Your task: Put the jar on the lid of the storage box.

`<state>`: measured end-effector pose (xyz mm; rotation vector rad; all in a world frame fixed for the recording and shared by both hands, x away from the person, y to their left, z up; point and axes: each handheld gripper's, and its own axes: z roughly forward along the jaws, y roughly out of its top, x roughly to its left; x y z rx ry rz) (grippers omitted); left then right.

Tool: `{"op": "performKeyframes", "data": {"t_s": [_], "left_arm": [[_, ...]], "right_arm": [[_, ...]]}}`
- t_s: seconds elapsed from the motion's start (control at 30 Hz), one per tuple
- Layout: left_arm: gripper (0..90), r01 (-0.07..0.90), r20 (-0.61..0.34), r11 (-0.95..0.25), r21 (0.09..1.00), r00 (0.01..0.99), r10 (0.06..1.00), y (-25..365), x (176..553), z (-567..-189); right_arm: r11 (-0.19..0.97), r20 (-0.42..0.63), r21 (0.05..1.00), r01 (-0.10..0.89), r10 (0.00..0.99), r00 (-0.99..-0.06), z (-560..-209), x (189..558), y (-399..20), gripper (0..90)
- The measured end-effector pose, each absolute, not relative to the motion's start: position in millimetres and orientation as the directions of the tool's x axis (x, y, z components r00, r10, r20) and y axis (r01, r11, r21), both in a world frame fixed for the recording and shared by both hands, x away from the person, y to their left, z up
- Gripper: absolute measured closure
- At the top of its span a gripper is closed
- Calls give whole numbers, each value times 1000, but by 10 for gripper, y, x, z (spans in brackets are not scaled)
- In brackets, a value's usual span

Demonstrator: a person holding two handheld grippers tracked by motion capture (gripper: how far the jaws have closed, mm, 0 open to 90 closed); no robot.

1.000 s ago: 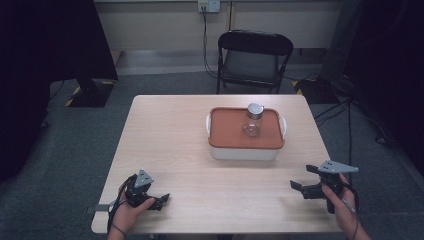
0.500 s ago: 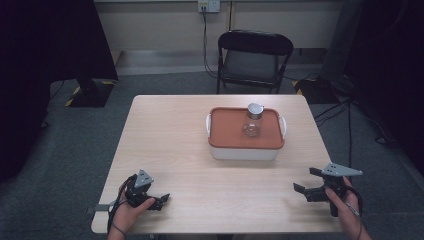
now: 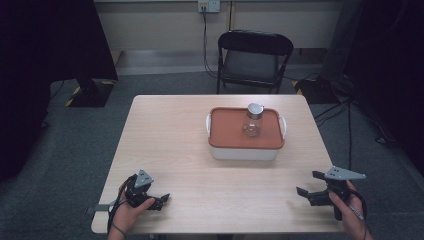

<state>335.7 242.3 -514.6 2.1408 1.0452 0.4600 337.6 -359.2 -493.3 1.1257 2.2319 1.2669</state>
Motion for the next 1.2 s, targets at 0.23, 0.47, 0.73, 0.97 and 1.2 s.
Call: {"op": "performKeyframes", "data": {"t_s": [0.23,0.47,0.73,0.97,1.2], "left_arm": [[2,543,11,-429,722,611,791,2423,3357,-5146],[2,543,11,-429,722,611,791,2423,3357,-5146],[2,543,11,-429,722,611,791,2423,3357,-5146],[2,543,11,-429,722,611,791,2423,3357,-5146],[2,543,11,-429,722,611,791,2423,3357,-5146]], "right_arm": [[297,86,829,474,770,-632,-4964,3344,-3616,16],[304,84,825,476,768,-635,-4979,3321,-3635,16],[333,65,813,478,764,-642,-5005,3294,-3670,15],[356,44,803,477,763,-645,-5036,3281,-3675,15],[395,21,784,480,755,-655,-5077,3283,-3658,15]]}}
